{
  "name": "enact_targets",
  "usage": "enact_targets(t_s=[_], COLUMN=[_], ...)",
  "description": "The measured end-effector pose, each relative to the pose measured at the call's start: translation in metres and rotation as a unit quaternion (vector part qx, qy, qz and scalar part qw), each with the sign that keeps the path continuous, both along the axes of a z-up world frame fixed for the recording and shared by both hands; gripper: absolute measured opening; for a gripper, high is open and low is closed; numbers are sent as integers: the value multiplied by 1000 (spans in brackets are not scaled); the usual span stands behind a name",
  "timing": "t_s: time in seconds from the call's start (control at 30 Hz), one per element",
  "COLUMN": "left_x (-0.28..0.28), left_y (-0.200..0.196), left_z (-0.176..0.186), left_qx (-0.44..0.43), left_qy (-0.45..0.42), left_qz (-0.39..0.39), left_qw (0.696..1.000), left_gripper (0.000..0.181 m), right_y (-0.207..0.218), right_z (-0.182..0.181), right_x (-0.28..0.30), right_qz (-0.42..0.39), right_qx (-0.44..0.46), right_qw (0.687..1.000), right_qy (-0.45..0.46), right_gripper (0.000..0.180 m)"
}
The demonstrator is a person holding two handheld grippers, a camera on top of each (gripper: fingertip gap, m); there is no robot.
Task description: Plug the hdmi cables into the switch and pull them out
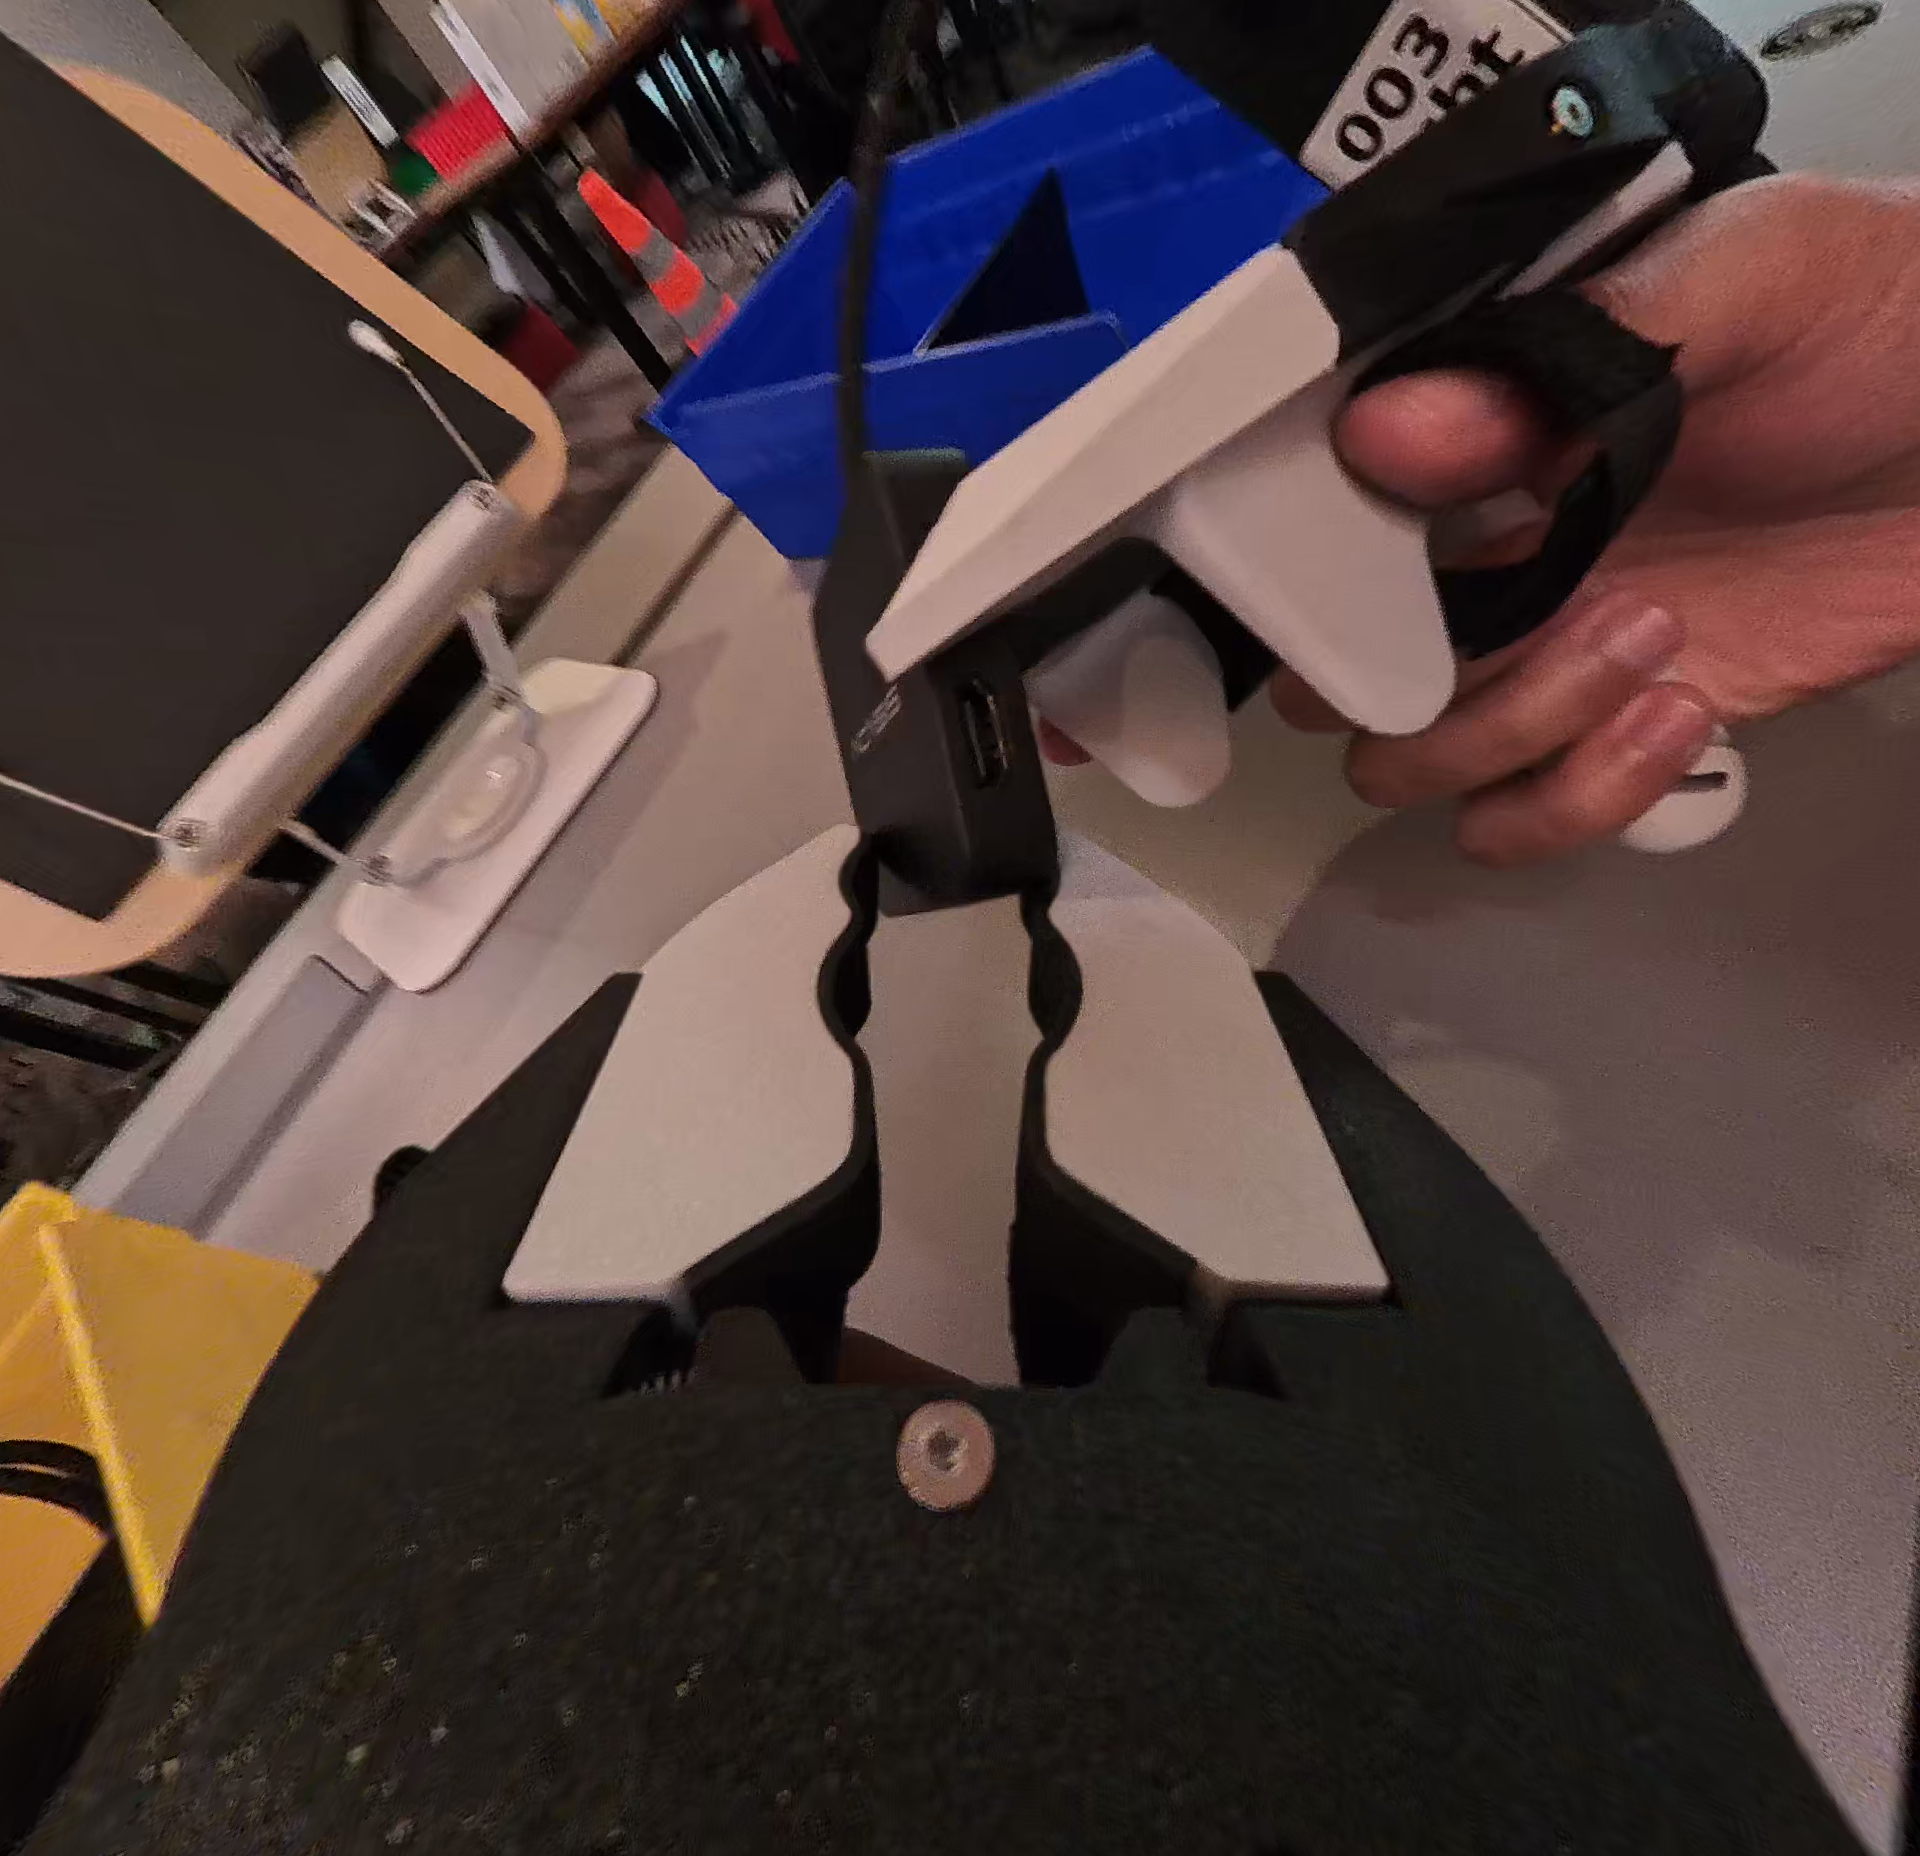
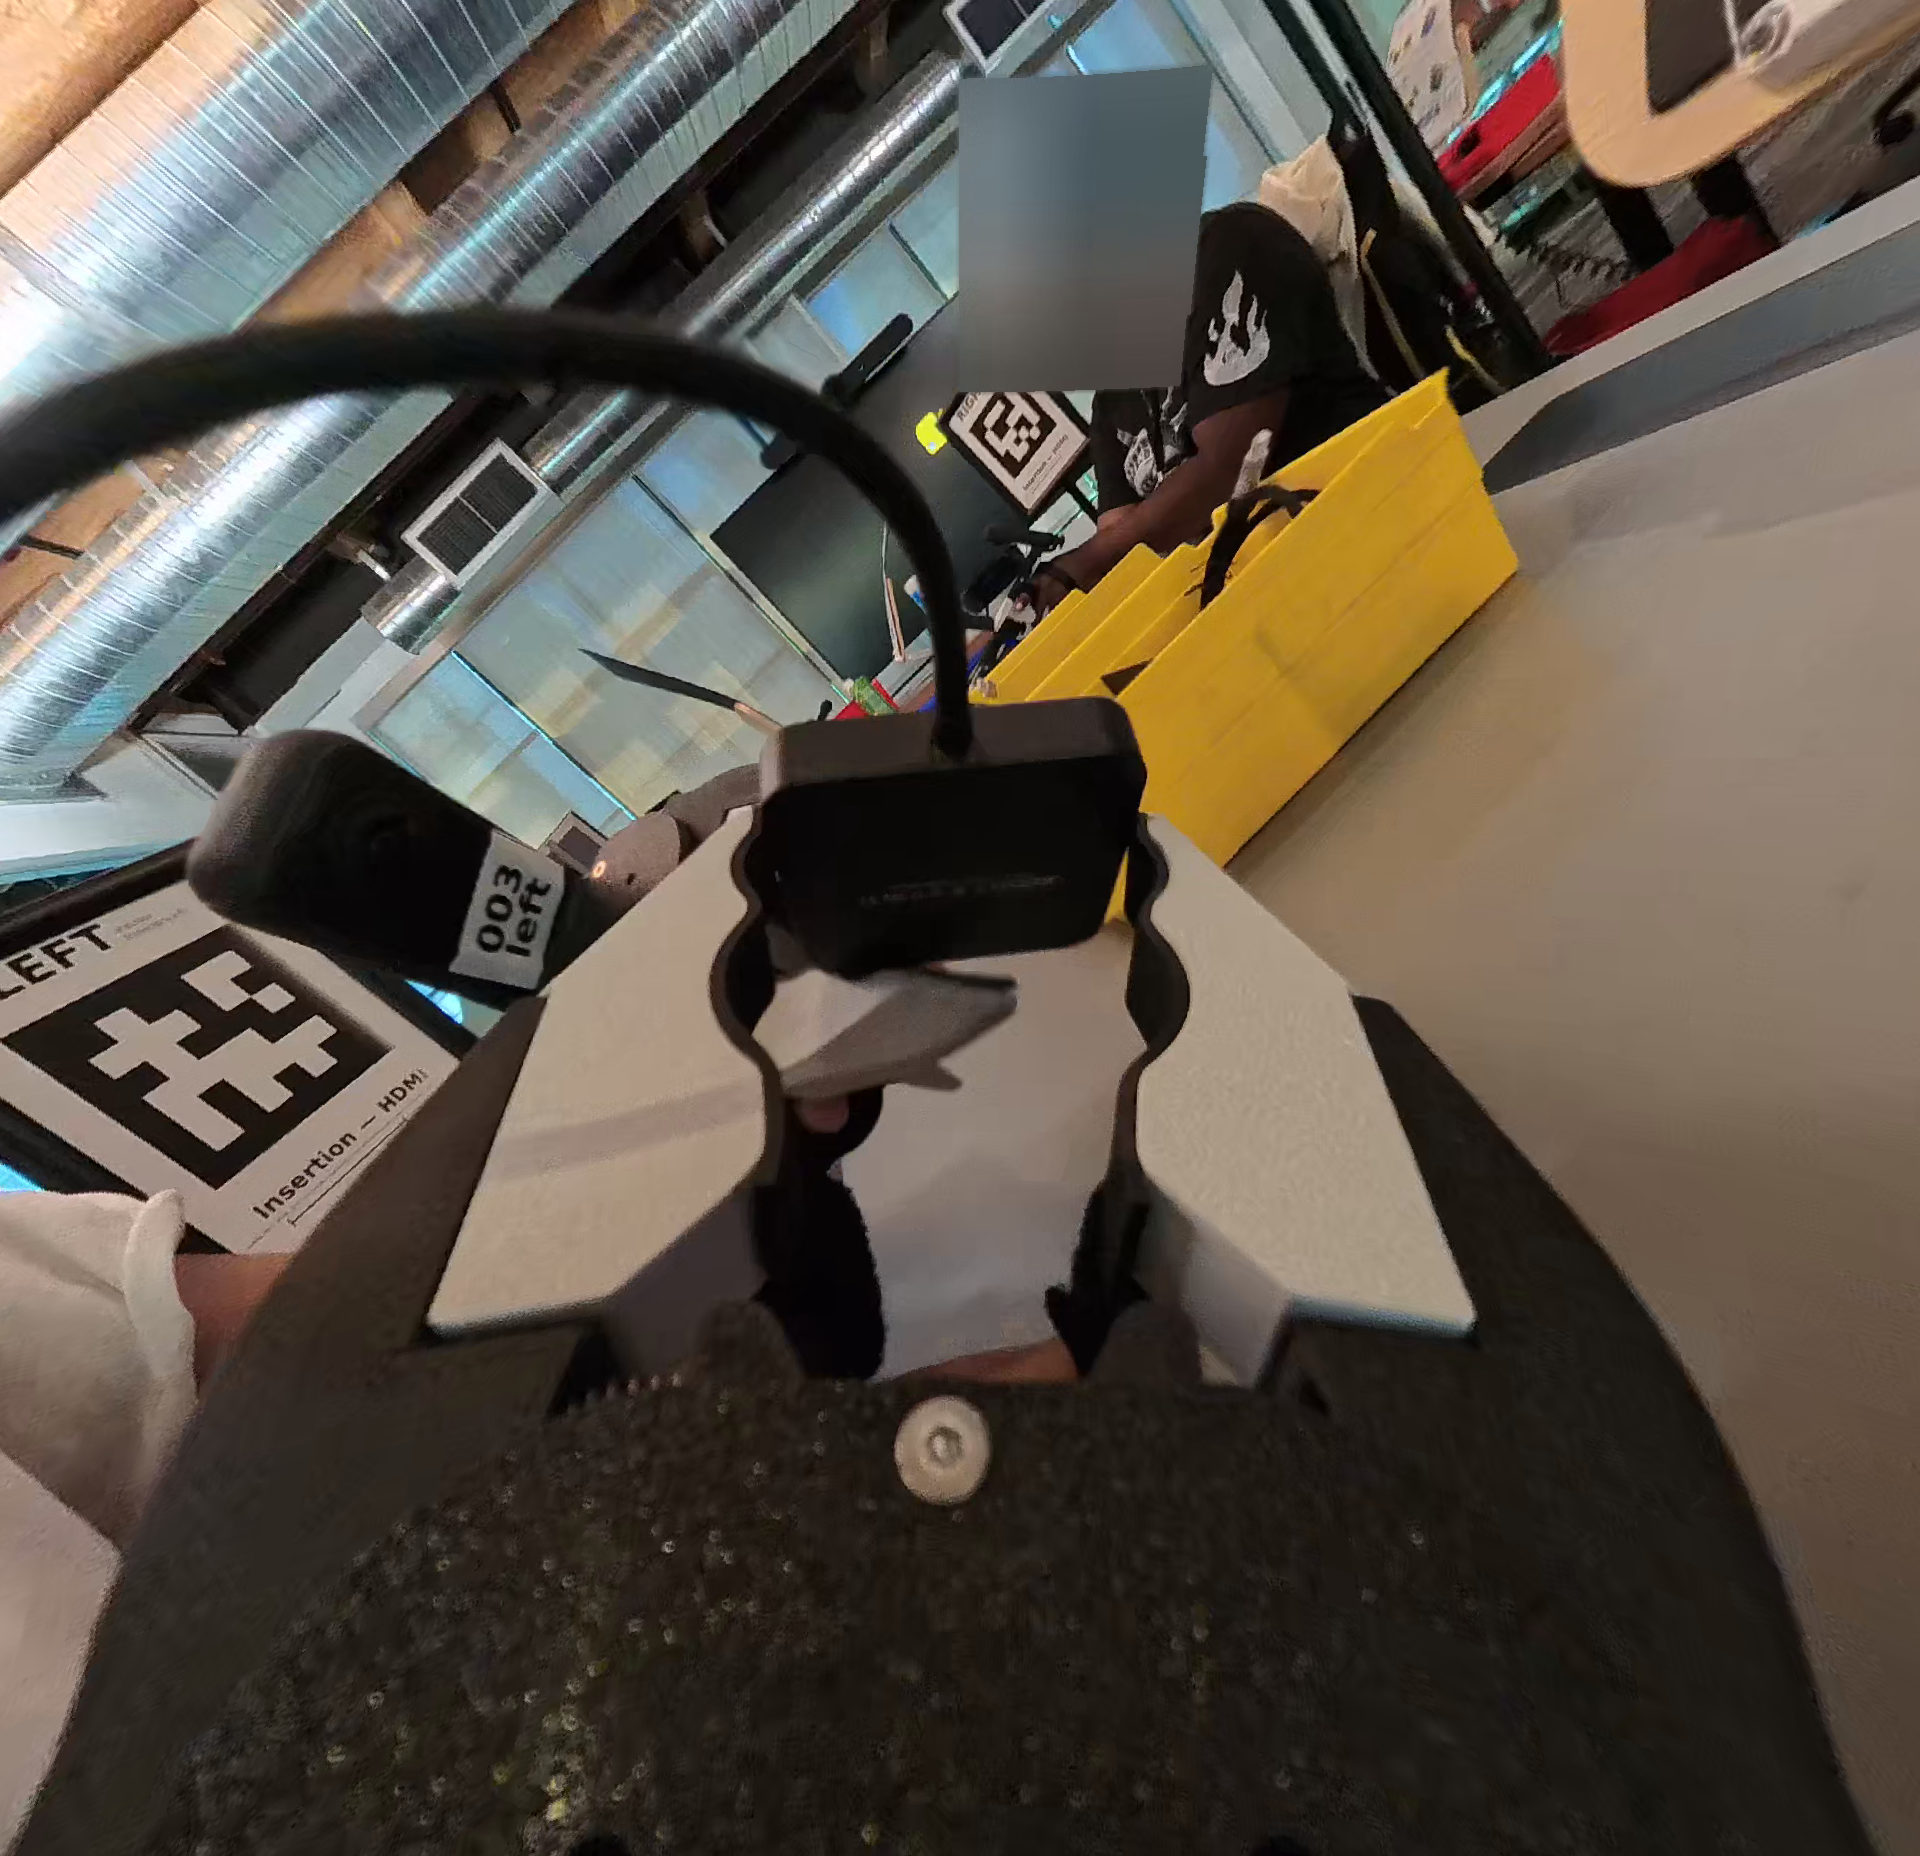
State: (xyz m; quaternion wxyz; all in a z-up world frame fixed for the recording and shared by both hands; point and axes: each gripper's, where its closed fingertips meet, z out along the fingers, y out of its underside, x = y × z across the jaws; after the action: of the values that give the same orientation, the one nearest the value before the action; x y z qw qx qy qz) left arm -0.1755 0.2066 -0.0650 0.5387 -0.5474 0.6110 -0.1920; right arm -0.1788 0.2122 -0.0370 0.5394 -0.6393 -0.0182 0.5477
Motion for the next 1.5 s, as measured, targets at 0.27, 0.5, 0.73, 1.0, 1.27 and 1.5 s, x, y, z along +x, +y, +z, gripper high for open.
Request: enact_targets(t_s=[0.27,0.5,0.73,1.0,1.27,1.5], left_x=[-17,-34,-36,-30,-9,-1], left_y=[16,17,17,11,-15,0], left_z=[11,6,7,-1,-4,-18], left_qx=[53,123,174,164,148,109], left_qy=[-14,61,117,122,110,99], left_qz=[-81,-150,-175,-176,-209,-153], left_qw=[995,979,962,963,960,977], left_gripper=[15,14,15,15,15,16], right_y=[-17,-13,-43,-61,-38,-27], right_z=[-25,9,32,48,-17,-19], right_x=[-1,65,38,13,-14,-9], right_qz=[47,-47,41,89,57,-8], right_qx=[89,196,292,308,350,403], right_qw=[973,894,786,800,720,726], right_qy=[-209,-401,-543,-507,-596,-557], right_gripper=[68,67,53,48,33,14])
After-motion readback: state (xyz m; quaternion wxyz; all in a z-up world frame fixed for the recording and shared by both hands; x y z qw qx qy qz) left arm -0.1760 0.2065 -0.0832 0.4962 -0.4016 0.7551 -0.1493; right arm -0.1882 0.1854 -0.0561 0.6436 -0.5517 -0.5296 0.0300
